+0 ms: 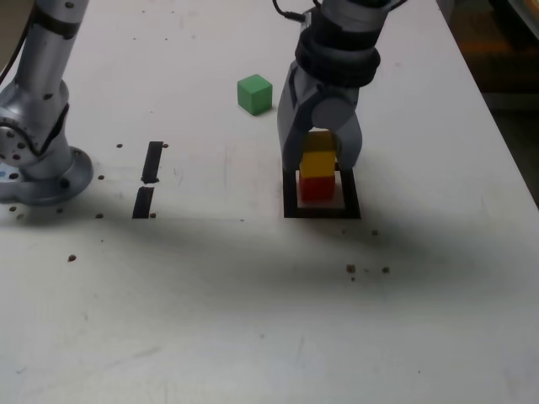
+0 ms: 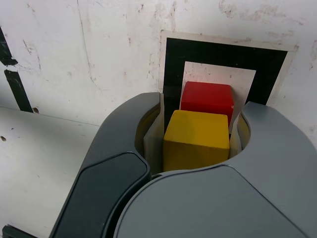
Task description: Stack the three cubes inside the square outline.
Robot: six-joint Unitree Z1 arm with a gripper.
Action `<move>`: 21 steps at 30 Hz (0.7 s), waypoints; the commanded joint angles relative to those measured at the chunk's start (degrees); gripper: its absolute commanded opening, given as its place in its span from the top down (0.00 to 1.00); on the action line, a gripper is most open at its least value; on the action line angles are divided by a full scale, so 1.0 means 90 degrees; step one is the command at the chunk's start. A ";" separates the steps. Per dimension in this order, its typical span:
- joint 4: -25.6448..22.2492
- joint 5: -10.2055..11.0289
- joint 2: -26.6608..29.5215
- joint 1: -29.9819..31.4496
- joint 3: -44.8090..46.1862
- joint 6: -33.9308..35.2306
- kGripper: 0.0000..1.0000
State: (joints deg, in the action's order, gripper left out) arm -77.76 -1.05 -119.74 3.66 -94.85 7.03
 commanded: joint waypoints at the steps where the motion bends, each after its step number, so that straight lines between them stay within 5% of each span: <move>1: -0.0003 -0.0013 -0.0017 0.0013 0.0018 0.0007 0.84; 10: 0.0008 -0.0002 -0.0001 0.0013 0.0047 0.0007 0.81; 21: 0.0104 -0.0059 -0.0054 0.0013 0.0016 -0.0044 0.47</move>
State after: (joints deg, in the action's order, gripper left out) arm -76.88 -1.52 -120.00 3.68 -94.60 6.77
